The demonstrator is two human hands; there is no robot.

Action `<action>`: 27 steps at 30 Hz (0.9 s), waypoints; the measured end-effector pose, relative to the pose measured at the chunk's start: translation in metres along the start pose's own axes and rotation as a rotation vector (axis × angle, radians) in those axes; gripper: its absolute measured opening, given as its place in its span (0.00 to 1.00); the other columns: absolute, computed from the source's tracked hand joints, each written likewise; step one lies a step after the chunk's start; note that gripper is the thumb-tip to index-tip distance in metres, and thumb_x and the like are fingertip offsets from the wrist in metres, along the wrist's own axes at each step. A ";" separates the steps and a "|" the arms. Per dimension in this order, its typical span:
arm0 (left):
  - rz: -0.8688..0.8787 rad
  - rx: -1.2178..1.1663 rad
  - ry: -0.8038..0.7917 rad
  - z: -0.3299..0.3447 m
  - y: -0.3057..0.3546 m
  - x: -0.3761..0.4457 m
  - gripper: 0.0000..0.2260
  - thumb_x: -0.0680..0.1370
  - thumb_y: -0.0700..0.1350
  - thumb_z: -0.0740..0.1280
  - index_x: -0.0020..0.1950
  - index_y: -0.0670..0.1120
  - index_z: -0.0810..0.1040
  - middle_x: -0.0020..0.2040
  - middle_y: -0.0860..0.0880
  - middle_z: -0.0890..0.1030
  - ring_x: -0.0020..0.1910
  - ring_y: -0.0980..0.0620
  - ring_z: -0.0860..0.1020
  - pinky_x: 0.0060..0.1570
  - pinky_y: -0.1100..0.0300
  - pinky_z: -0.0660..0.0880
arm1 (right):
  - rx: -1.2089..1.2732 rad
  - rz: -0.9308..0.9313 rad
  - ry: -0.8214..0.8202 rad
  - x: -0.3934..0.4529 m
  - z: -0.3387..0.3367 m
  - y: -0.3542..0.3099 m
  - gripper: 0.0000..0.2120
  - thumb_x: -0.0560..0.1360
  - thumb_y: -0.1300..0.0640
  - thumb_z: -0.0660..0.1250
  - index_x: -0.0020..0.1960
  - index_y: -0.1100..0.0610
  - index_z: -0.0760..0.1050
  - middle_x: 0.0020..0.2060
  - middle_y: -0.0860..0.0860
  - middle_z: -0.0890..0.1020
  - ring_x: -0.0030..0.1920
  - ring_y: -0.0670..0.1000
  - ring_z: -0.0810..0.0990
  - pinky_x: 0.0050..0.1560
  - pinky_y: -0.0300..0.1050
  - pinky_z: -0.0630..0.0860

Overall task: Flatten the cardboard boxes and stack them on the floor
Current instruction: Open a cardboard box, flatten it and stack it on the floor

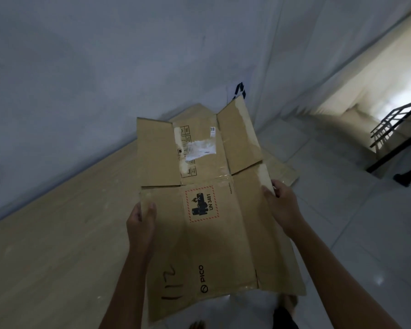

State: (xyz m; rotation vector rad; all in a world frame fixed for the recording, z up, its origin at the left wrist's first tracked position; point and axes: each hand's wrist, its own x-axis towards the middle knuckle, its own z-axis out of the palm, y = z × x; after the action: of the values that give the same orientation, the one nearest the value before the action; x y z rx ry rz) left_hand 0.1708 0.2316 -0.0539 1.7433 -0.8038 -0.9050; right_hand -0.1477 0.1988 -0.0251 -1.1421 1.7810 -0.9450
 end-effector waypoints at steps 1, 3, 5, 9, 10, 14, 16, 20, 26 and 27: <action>0.011 0.005 0.012 0.024 0.000 -0.002 0.11 0.83 0.45 0.64 0.63 0.44 0.80 0.51 0.49 0.82 0.47 0.55 0.81 0.33 0.72 0.73 | -0.009 -0.009 -0.014 0.020 -0.017 0.004 0.13 0.81 0.56 0.62 0.63 0.55 0.76 0.51 0.52 0.83 0.51 0.53 0.82 0.50 0.52 0.80; 0.008 0.021 0.057 0.074 0.005 -0.010 0.12 0.84 0.45 0.63 0.63 0.42 0.79 0.51 0.48 0.82 0.44 0.58 0.79 0.32 0.74 0.72 | -0.017 -0.031 -0.071 0.061 -0.055 0.013 0.13 0.81 0.55 0.62 0.63 0.56 0.76 0.51 0.52 0.83 0.50 0.53 0.83 0.50 0.52 0.81; -0.007 0.050 0.101 0.118 0.013 -0.017 0.12 0.84 0.46 0.62 0.62 0.42 0.79 0.50 0.48 0.81 0.44 0.57 0.78 0.33 0.72 0.72 | -0.014 -0.028 -0.136 0.097 -0.091 0.014 0.13 0.81 0.55 0.62 0.64 0.56 0.76 0.51 0.52 0.84 0.47 0.51 0.83 0.44 0.47 0.81; -0.019 0.043 0.176 0.198 0.037 -0.027 0.11 0.85 0.46 0.60 0.57 0.45 0.81 0.45 0.52 0.81 0.41 0.60 0.76 0.37 0.65 0.72 | -0.053 -0.035 -0.158 0.171 -0.158 0.018 0.11 0.81 0.56 0.62 0.60 0.57 0.77 0.49 0.52 0.83 0.45 0.48 0.82 0.42 0.44 0.78; -0.021 0.049 0.201 0.218 0.042 -0.025 0.11 0.84 0.46 0.61 0.56 0.44 0.81 0.43 0.53 0.80 0.39 0.62 0.75 0.36 0.67 0.71 | -0.058 -0.025 -0.151 0.193 -0.172 0.021 0.10 0.81 0.56 0.62 0.59 0.57 0.78 0.49 0.53 0.83 0.46 0.52 0.82 0.44 0.48 0.78; -0.045 0.058 0.237 0.283 0.059 -0.002 0.10 0.83 0.44 0.63 0.53 0.42 0.82 0.41 0.51 0.79 0.36 0.61 0.73 0.38 0.66 0.71 | -0.037 0.007 -0.160 0.275 -0.207 0.035 0.09 0.79 0.55 0.65 0.51 0.60 0.80 0.48 0.63 0.83 0.42 0.55 0.79 0.43 0.48 0.74; -0.067 0.057 0.233 0.313 0.066 0.016 0.09 0.83 0.46 0.64 0.54 0.46 0.83 0.44 0.51 0.82 0.39 0.59 0.76 0.45 0.60 0.73 | -0.034 0.026 -0.164 0.317 -0.218 0.038 0.08 0.79 0.55 0.66 0.49 0.59 0.81 0.44 0.63 0.83 0.41 0.53 0.77 0.43 0.47 0.72; -0.139 0.023 0.233 0.370 0.072 0.056 0.09 0.82 0.48 0.66 0.56 0.48 0.85 0.47 0.49 0.83 0.48 0.50 0.79 0.49 0.56 0.73 | -0.038 0.051 -0.193 0.395 -0.235 0.040 0.09 0.79 0.56 0.66 0.52 0.59 0.82 0.42 0.57 0.83 0.42 0.55 0.79 0.43 0.48 0.75; -0.274 -0.006 0.245 0.456 0.090 0.094 0.11 0.80 0.46 0.68 0.60 0.45 0.84 0.54 0.49 0.83 0.53 0.49 0.79 0.52 0.56 0.74 | -0.086 0.113 -0.244 0.484 -0.275 0.031 0.05 0.78 0.59 0.66 0.51 0.56 0.81 0.47 0.58 0.85 0.48 0.59 0.84 0.54 0.59 0.80; -0.285 0.017 0.245 0.469 0.091 0.100 0.09 0.79 0.47 0.70 0.56 0.47 0.85 0.53 0.48 0.84 0.52 0.49 0.79 0.53 0.55 0.75 | -0.098 0.126 -0.260 0.500 -0.282 0.030 0.05 0.78 0.60 0.67 0.50 0.57 0.81 0.47 0.58 0.85 0.47 0.59 0.84 0.54 0.60 0.80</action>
State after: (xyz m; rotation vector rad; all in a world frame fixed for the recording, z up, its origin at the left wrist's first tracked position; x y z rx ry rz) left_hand -0.1905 -0.0928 -0.1043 1.9703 -0.4107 -0.8483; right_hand -0.5477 -0.2130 -0.0526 -1.1419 1.6792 -0.6113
